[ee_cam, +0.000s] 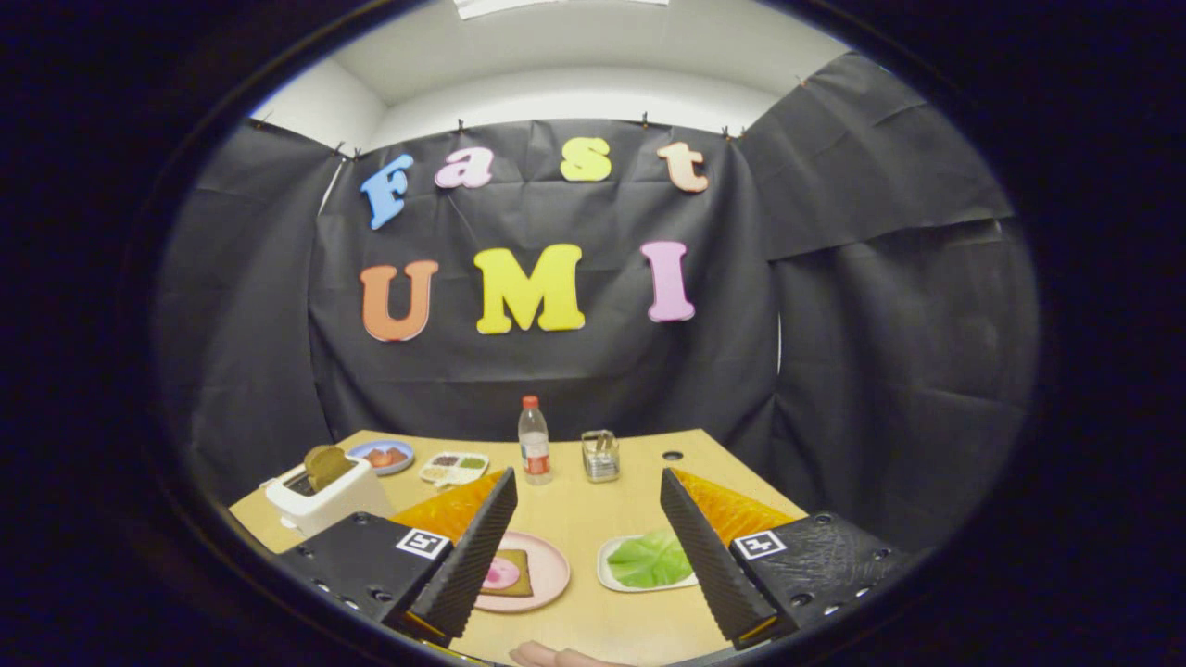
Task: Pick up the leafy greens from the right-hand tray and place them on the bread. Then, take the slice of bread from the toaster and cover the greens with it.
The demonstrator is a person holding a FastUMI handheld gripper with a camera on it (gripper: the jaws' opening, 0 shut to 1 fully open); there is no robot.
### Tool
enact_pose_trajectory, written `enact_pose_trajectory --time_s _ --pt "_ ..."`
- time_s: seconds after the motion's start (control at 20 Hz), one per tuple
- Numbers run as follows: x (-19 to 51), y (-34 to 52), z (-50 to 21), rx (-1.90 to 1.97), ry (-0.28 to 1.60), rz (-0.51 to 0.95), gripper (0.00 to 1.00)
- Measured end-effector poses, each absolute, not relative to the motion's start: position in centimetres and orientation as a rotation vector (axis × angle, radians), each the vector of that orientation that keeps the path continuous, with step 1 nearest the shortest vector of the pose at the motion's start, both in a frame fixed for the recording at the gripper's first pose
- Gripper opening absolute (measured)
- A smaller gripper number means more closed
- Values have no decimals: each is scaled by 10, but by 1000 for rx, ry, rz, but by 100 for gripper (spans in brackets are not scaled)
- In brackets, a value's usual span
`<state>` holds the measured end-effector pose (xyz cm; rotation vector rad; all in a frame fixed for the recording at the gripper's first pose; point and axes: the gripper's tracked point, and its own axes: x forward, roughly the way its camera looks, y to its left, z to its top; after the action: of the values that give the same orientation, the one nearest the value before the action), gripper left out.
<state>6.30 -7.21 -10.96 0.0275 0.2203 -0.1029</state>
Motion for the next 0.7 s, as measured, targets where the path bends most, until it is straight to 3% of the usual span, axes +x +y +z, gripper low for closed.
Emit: enact_pose_trajectory --time_s 0.35,0.7 --pt "130 -156 -211 -24 424 -222 95" --pt "181 -201 -299 13 608 -246 96"
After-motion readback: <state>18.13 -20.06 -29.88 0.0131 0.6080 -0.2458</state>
